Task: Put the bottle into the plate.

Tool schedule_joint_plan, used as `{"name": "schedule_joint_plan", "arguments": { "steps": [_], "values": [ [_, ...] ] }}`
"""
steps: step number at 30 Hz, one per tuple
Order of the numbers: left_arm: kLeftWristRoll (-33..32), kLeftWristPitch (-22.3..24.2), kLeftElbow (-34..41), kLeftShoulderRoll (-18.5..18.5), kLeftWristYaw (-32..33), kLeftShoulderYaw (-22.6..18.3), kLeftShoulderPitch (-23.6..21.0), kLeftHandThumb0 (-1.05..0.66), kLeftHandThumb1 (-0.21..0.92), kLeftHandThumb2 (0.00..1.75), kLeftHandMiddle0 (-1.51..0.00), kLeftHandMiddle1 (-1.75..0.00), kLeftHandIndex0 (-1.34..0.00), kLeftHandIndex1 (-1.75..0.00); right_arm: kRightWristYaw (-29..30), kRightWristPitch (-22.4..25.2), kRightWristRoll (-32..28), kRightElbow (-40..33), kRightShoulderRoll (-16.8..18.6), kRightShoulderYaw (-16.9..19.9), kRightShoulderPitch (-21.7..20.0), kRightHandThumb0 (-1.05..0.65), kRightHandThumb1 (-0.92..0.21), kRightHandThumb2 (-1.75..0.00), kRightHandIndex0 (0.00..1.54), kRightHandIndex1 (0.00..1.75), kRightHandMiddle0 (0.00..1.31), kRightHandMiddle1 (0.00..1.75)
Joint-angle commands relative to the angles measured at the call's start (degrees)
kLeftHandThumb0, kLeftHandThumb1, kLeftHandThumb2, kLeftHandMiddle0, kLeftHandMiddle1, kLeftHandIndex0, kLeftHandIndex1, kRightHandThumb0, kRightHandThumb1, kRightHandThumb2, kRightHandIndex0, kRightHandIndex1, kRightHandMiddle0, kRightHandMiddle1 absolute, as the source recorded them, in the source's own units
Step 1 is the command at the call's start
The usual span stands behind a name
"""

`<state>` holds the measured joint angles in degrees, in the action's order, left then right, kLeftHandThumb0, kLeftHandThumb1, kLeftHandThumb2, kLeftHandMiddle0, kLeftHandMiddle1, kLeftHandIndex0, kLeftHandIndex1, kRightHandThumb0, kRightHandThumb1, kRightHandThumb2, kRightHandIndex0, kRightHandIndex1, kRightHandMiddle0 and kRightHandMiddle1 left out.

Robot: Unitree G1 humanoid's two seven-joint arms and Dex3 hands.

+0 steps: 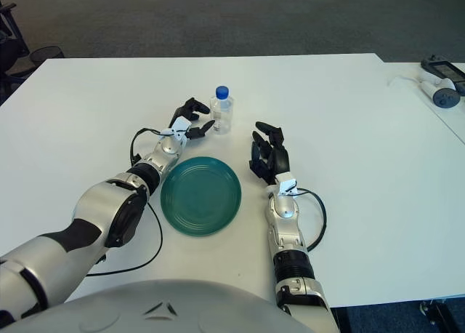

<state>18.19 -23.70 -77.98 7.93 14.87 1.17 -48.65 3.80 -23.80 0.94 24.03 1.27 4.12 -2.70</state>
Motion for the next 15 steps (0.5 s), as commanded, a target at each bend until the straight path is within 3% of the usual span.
{"name": "schedule_joint_plan", "arguments": {
  "steps": [1, 8, 15],
  "values": [
    [-0.81, -1.55, -0.16, 1.91, -0.61, -0.40, 0.68, -0.47, 0.36, 1.15, -1.00, -1.74, -0.65, -1.62, 0.86, 4.14, -1.59, 4.09, 0.42, 1.67, 4.27, -0.58, -0.92, -0.63, 0.51, 0.08, 0.01, 1.05],
    [-1.03, -2.54, -0.07, 1.85, -0.99, -0.32, 0.68, -0.47, 0.36, 1.19, -1.07, -1.75, -0.63, -1.66, 1.34, 4.31, -2.62, 4.69, 0.99, 2.75, 3.94, -0.53, -0.92, -0.62, 0.52, 0.09, 0.02, 1.07],
    [-1.40, -2.83, -0.06, 1.71, -1.28, -0.27, 0.75, -0.47, 0.35, 1.22, -1.10, -1.75, -0.61, -1.69, 1.64, 3.96, -3.38, 4.84, 1.35, 3.23, 3.94, -0.47, -0.87, -0.72, 0.52, 0.11, 0.09, 1.10]
  ]
}}
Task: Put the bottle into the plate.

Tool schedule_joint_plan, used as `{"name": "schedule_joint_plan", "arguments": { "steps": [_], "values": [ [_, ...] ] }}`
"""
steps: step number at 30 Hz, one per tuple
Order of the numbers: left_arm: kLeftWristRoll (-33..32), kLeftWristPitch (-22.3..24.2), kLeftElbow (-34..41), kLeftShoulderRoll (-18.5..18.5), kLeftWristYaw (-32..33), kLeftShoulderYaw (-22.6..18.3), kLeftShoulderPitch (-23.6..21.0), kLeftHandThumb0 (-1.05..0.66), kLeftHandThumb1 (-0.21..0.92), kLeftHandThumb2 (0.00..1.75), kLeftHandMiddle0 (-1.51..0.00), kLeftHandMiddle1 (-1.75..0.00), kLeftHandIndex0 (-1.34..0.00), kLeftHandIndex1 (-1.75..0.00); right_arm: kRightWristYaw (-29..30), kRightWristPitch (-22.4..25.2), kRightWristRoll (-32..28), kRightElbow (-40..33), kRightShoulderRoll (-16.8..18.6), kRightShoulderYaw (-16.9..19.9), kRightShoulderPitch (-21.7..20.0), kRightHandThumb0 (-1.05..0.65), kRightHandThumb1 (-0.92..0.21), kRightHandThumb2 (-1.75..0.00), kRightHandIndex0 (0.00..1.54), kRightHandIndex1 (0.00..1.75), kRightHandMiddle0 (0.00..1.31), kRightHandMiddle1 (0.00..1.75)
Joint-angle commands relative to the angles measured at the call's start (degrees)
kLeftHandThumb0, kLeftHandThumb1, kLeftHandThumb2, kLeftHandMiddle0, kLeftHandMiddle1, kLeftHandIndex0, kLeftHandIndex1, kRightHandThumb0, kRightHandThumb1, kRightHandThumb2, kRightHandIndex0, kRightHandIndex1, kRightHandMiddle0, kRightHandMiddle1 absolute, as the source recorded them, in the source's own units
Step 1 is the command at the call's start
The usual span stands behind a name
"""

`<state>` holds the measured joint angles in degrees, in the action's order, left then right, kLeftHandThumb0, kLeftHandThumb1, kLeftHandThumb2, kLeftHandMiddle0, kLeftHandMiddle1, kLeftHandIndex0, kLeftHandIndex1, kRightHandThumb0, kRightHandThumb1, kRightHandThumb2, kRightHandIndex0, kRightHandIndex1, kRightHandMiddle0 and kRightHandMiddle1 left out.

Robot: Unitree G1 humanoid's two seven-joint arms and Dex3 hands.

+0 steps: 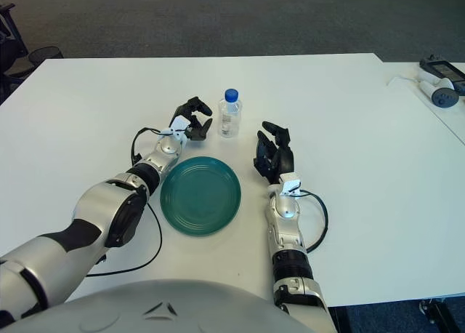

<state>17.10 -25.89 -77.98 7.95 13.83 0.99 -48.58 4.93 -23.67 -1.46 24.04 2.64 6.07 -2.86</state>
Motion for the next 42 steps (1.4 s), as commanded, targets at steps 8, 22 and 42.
{"name": "schedule_joint_plan", "arguments": {
  "steps": [8, 22, 42],
  "values": [
    [-0.48, -0.21, -0.08, 0.97, 0.10, -0.24, 0.79, -0.47, 0.35, 1.22, -1.10, -1.75, -0.61, -1.69, -0.36, 3.69, -1.10, 5.04, -0.37, 1.34, 4.23, -0.51, -0.91, -0.68, 0.50, 0.14, 0.09, 1.09],
    [-0.97, 0.11, -0.11, -0.39, 0.09, -0.77, 1.05, -0.47, 0.36, 1.23, -1.07, -1.75, -0.59, -1.72, -0.54, 3.64, -0.92, 4.91, -0.32, 1.37, 4.60, -0.49, -0.87, -0.72, 0.47, 0.17, 0.06, 1.09],
    [-6.82, -6.75, 1.21, -4.14, -2.30, -6.25, 4.87, -0.47, 0.36, 1.26, -1.09, -1.75, -0.58, -1.75, 6.27, 3.15, 5.36, 14.30, -2.91, -0.01, -4.86, -0.65, -0.83, -0.50, 0.29, 0.10, 0.00, 0.73]
  ]
}}
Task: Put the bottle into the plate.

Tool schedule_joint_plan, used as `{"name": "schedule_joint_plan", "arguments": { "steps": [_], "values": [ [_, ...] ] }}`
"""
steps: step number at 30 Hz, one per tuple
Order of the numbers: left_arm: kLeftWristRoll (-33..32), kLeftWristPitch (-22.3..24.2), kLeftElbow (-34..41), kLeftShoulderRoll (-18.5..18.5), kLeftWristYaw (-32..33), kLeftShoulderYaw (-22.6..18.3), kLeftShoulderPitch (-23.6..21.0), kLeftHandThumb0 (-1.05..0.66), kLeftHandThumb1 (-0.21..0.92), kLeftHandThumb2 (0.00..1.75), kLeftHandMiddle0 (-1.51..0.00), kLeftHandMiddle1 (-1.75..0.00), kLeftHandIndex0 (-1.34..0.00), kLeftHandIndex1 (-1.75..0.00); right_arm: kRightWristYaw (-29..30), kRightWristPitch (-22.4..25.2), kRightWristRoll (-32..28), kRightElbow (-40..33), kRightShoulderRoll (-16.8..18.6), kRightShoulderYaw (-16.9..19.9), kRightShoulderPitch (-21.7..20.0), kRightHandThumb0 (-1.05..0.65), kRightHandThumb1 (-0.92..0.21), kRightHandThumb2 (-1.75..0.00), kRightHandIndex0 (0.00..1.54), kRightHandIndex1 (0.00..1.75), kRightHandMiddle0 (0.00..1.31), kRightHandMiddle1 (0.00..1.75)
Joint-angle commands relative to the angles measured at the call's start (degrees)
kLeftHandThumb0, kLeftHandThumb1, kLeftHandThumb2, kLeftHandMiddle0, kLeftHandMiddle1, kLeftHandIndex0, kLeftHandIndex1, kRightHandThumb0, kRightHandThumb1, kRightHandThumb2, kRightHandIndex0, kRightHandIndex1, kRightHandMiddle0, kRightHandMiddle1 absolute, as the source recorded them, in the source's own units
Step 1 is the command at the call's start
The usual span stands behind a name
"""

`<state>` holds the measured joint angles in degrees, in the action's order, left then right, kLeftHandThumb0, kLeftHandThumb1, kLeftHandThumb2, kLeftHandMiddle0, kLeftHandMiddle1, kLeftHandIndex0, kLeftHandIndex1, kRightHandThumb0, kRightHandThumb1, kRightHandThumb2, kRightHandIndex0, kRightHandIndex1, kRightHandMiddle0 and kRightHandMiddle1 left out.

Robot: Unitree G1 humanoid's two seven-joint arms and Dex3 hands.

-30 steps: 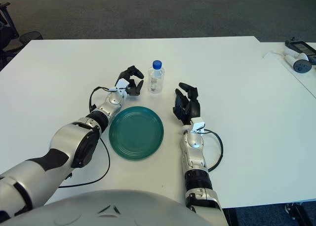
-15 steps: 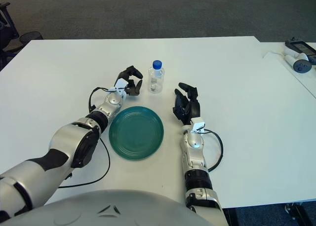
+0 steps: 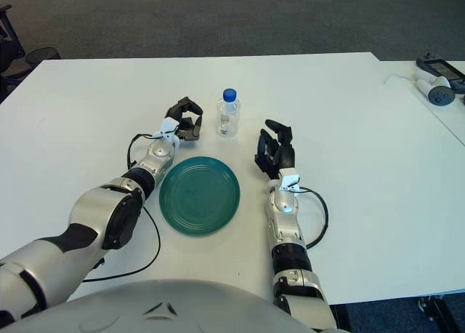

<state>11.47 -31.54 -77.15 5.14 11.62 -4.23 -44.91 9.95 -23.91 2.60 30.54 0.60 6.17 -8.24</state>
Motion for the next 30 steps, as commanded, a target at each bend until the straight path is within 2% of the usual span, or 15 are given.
{"name": "schedule_joint_plan", "arguments": {
  "steps": [1, 3, 6, 10, 21, 27, 30],
  "values": [
    [-1.46, -1.42, 0.46, -1.62, 0.05, -1.34, 1.64, -0.47, 0.36, 1.26, -1.09, -1.75, -0.58, -1.75, 1.63, 3.74, 1.83, 10.28, -1.47, -0.25, -2.03, -0.67, -0.84, -0.47, 0.27, 0.08, 0.00, 0.66],
    [-1.71, -2.10, 0.62, -2.16, 0.40, -1.71, 2.58, -0.46, 0.36, 1.26, -1.09, -1.75, -0.58, -1.75, 2.03, 4.07, 2.57, 14.53, -2.47, -0.43, -6.26, -0.76, -0.89, -0.34, 0.19, 0.04, 0.00, 0.45],
    [-1.63, -3.20, 0.87, -2.76, 1.27, -1.76, 4.11, -0.47, 0.35, 1.27, -1.10, -1.75, -0.59, -1.75, 2.50, 3.70, 3.63, 19.02, -3.68, -1.00, -10.32, -0.87, -0.91, -0.30, 0.07, 0.01, 0.00, 0.19],
    [-1.26, -4.22, 1.14, -3.01, 2.27, -1.44, 5.52, -0.47, 0.34, 1.28, -1.11, -1.75, -0.59, -1.75, 3.03, 3.30, 4.95, 22.82, -4.75, -2.01, -13.52, -0.95, -0.92, -0.28, 0.01, 0.00, 0.00, 0.04],
    [-0.56, -7.54, 2.15, -3.11, 4.64, -0.06, 9.62, -0.48, 0.32, 1.31, -1.15, -1.75, -0.61, -1.75, 3.86, 9.24, 6.98, 30.38, -5.52, -4.84, -24.27, -1.04, -0.92, -0.26, 0.00, 0.00, 0.00, 0.00],
    [-0.45, -9.17, 2.93, -2.93, 5.69, 0.79, 11.69, -0.48, 0.32, 1.31, -1.17, -1.75, -0.61, -1.75, 3.19, 10.00, 7.03, 36.79, -5.24, -5.32, -29.22, -1.05, -0.92, -0.27, 0.00, 0.00, 0.00, 0.00],
    [-0.48, -9.33, 3.05, -2.93, 5.84, 1.09, 12.15, -0.48, 0.32, 1.31, -1.16, -1.75, -0.61, -1.75, 2.81, 9.56, 7.06, 38.93, -5.25, -5.50, -30.22, -1.05, -0.92, -0.29, 0.00, 0.00, 0.00, 0.00]
  ]
}}
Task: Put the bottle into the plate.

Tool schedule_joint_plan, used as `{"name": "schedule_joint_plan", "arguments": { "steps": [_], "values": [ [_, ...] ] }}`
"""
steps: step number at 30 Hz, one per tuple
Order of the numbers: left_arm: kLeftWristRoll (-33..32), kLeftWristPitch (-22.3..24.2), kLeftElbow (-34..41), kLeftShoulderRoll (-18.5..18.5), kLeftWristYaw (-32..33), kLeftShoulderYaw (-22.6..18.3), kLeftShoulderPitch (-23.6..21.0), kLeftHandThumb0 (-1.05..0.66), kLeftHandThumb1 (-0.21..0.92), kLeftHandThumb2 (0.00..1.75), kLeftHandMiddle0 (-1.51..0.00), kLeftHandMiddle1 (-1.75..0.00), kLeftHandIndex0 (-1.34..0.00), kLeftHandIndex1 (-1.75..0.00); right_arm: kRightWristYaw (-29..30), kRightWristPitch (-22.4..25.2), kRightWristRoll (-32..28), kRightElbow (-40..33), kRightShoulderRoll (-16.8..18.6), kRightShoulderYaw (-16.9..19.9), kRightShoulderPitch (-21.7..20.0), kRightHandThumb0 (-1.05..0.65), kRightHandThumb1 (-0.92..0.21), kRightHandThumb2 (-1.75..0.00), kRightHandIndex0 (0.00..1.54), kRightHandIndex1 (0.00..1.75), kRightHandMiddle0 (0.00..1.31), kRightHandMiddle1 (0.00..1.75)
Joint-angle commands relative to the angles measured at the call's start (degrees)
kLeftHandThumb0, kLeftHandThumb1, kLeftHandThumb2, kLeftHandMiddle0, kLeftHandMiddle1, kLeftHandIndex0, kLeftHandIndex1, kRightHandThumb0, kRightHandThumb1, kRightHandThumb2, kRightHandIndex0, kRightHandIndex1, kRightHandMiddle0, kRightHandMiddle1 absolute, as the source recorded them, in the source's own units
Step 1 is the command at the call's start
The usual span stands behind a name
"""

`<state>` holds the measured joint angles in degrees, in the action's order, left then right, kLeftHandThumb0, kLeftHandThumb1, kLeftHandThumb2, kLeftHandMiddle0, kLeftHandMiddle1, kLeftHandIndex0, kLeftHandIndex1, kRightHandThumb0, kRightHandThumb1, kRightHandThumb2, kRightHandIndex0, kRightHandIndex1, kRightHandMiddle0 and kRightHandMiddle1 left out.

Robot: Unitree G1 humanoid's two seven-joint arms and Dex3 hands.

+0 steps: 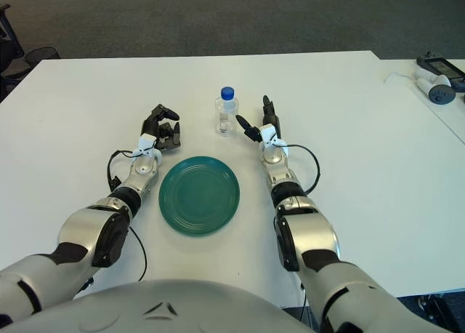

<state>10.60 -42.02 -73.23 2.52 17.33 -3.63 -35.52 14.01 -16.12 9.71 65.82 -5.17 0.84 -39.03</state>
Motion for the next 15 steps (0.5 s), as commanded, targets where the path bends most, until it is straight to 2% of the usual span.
{"name": "schedule_joint_plan", "arguments": {
  "steps": [1, 15],
  "values": [
    [0.36, 1.10, -0.85, -0.32, 0.13, 0.58, 2.98, -0.48, 0.32, 1.31, -1.16, -1.75, -0.61, -1.75, -1.56, 1.51, -0.01, 4.16, 0.45, -0.29, 0.42, -1.05, -0.92, -0.29, 0.00, 0.00, 0.00, 0.00],
    [1.28, 3.05, -1.29, -1.22, 1.75, 2.27, 3.67, -0.47, 0.34, 1.29, -1.12, -1.75, -0.59, -1.75, -4.98, -0.64, 1.16, 5.77, -0.24, -2.59, 1.53, -1.05, -0.92, -0.38, 0.00, 0.00, 0.00, 0.00]
  ]
}}
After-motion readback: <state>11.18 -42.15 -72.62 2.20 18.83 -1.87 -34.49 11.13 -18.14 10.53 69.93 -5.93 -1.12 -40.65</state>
